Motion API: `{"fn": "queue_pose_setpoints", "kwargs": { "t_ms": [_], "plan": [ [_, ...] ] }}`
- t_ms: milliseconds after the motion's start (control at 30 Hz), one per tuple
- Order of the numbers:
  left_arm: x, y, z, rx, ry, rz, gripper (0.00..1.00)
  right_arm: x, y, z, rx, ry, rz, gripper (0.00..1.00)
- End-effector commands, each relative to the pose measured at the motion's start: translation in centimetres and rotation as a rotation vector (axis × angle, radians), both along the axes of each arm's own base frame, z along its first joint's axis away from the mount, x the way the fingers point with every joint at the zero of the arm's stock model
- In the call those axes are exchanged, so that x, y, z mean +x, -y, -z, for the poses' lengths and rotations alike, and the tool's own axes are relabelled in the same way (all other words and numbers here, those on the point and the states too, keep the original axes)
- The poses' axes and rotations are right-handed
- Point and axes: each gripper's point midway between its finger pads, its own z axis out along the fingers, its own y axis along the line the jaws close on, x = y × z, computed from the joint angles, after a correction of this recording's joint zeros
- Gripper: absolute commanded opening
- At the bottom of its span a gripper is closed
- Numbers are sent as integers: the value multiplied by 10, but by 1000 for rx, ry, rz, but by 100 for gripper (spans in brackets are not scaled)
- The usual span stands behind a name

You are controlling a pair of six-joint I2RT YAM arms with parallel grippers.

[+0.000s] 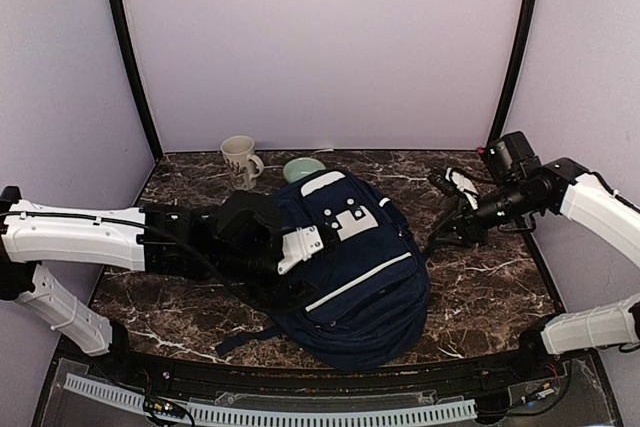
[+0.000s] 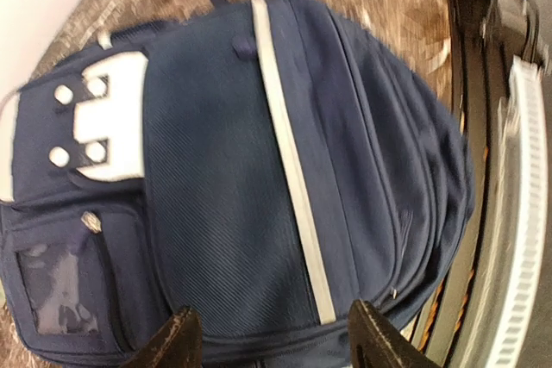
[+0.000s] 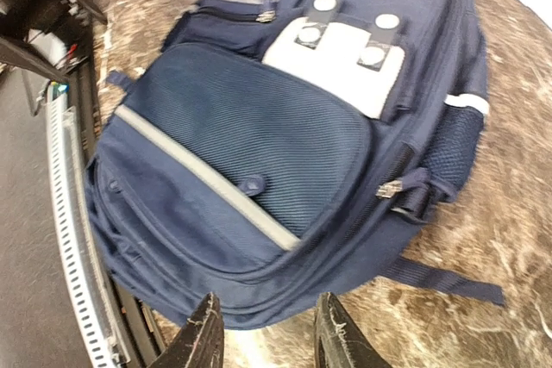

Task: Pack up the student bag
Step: Set the student bag in the upper front pocket, then pick up the student bag from the center of the board.

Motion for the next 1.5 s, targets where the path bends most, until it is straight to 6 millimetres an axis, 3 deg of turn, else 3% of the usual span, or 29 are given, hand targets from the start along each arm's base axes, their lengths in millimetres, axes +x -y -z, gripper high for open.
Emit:
{"fn": "queue_pose_setpoints", "kwargs": {
  "t_ms": [0, 167, 367, 500, 767, 867, 1067, 1200, 1467],
  "plan": [
    [-16, -15, 44, 214, 96, 79, 61, -25, -14, 7, 41, -30, -117, 36],
    [-26, 1, 67, 288, 151, 115, 58, -23, -20, 21, 18, -46, -110, 36],
    [-15, -5, 84, 379, 221, 84, 55, -27, -18, 24, 15, -43, -118, 36],
    [-8, -3, 86, 403, 254, 68, 51, -28, -19, 25, 18, -45, -122, 36],
    [-16, 18, 90, 393, 292, 145, 44, -27, -20, 25, 24, -50, -119, 36],
    [-15, 31, 83, 353, 310, 148, 34, -27, -21, 24, 29, -53, -119, 36],
    [-3, 50, 60, 266, 388, 109, 1, -26, -20, 16, 25, -41, -121, 35],
    [9, 58, 39, 171, 394, 44, 0, -32, -24, 6, 49, -49, -157, 35],
    [32, 67, -3, -98, 280, -88, 0, -70, -38, 5, 97, -117, -325, 29]
  ]
}}
